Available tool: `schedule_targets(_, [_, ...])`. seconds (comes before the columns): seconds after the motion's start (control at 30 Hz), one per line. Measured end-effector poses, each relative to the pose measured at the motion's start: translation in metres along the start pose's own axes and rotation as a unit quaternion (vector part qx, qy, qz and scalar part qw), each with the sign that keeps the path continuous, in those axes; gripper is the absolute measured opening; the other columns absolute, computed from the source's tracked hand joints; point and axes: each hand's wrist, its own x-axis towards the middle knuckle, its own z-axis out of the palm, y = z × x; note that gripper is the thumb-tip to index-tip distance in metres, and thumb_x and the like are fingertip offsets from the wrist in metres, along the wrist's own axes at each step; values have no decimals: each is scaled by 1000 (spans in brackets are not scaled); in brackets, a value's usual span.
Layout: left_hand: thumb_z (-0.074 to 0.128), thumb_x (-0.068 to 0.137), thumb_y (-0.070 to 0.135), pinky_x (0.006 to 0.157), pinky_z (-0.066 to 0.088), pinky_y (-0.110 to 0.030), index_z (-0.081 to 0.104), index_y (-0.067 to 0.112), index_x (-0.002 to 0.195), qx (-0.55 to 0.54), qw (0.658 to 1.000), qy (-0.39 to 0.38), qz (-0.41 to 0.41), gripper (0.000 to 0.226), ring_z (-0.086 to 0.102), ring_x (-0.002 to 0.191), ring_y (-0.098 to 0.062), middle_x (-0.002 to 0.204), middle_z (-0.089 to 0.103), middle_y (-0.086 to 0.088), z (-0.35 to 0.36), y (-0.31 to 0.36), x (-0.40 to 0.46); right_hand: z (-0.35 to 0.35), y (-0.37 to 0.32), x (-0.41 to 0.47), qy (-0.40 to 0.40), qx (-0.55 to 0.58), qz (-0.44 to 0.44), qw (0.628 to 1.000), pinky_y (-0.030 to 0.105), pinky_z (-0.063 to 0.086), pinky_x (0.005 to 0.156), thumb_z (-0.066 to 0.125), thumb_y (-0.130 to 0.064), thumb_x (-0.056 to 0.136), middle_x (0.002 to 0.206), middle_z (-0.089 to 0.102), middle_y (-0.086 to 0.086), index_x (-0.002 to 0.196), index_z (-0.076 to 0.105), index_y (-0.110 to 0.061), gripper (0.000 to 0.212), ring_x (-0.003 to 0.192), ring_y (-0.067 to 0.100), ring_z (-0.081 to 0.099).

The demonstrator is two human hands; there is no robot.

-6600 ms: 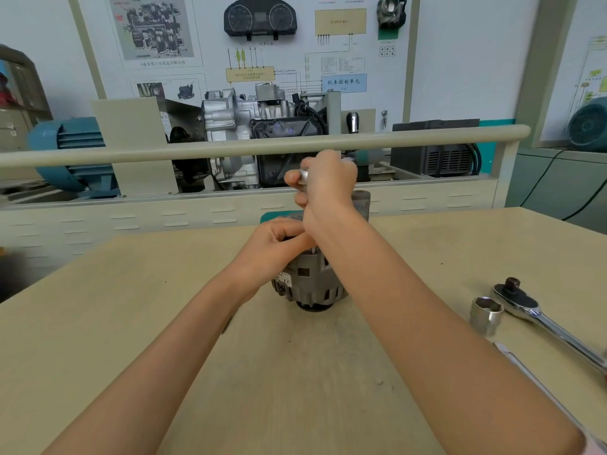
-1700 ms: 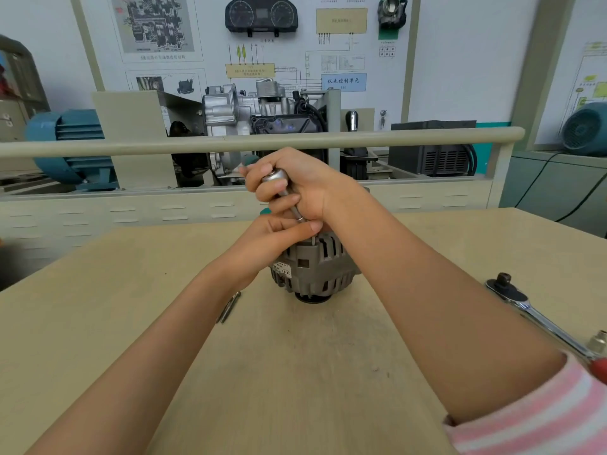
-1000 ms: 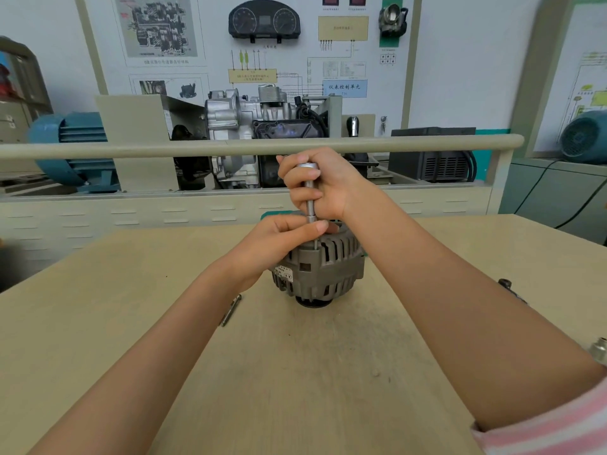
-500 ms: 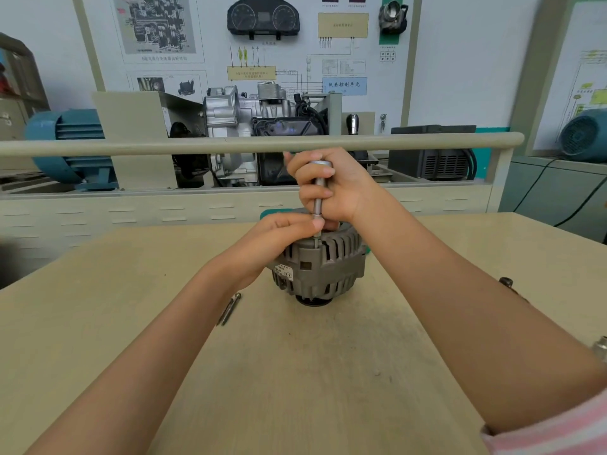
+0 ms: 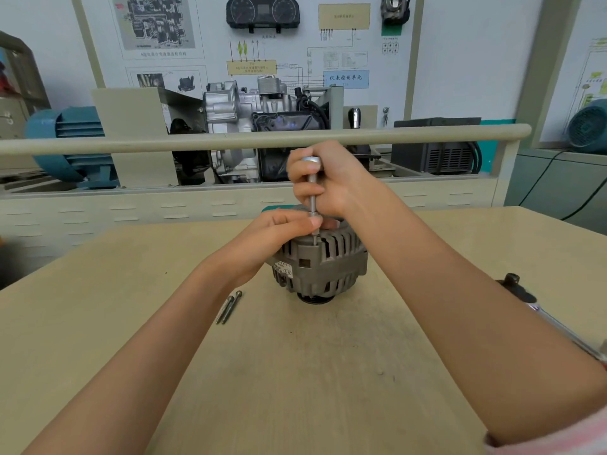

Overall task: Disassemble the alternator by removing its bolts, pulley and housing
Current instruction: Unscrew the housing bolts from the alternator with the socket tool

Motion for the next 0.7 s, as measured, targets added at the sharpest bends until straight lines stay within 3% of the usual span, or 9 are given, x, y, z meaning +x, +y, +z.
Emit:
schedule_targets(0.13, [56,83,37,83,52,-18,74,25,98,-10,1000,-9,12,26,68,98,-11,102,75,0,-1,0,0,-1,-1,1,-77,-12,70,994,12,11,28,26,-5,96,43,40,-9,76,42,-15,27,25,2,32])
schedule_targets(0.23, [58,81,36,73,51,-14,75,25,93,-4,1000,-5,24,23,68,92,-4,96,75,7,0,0,-1,0,-1,-5,-63,5,54,997,12,11,27,28,-5,95,44,41,-10,78,43,-13,24,25,2,33])
schedule_targets(0.33, [60,80,34,75,54,-18,78,26,82,-5,1000,-3,26,20,69,86,-5,89,75,7,0,0,-1,11,14,-7,106,-6,-111,988,14,15,26,26,0,91,50,44,-4,83,41,-14,22,27,2,34])
schedule_targets(0.4, [59,84,29,77,53,-20,78,30,74,5,1000,3,27,22,70,80,-5,81,75,8,0,0,-1,17,24,-5,236,4,-262,936,14,21,28,26,3,92,63,45,3,99,38,-15,22,29,4,37])
schedule_targets(0.43, [59,87,25,78,54,-21,78,31,72,10,1000,8,25,25,70,78,-5,79,75,8,0,0,-1,19,27,-3,259,13,-289,922,14,22,28,27,3,92,65,44,5,105,38,-12,23,29,4,38])
schedule_targets(0.47, [59,87,25,78,54,-22,78,30,73,13,1000,14,22,24,70,79,-7,80,75,7,1,0,-1,19,26,-4,262,14,-283,923,14,22,29,26,3,92,64,43,4,106,40,-10,24,29,5,38])
schedule_targets(0.57, [61,88,27,74,54,-22,76,16,89,15,999,32,11,19,69,81,-11,87,76,-1,3,0,1,16,16,-6,211,-28,-176,961,13,14,29,22,3,87,52,39,0,77,41,-11,25,27,4,34])
schedule_targets(0.63, [62,83,32,68,51,-17,74,19,88,9,999,30,5,19,68,77,-7,85,75,3,4,1,1,10,8,-4,128,-30,-76,988,13,11,26,20,1,88,43,38,-5,69,38,-13,29,26,2,31])
schedule_targets(0.7, [61,78,39,76,53,-19,74,25,93,6,1000,16,-3,25,70,85,-8,92,76,4,3,2,1,3,2,2,25,-15,23,999,13,11,25,22,-2,91,42,38,-8,71,40,-14,29,25,2,31])
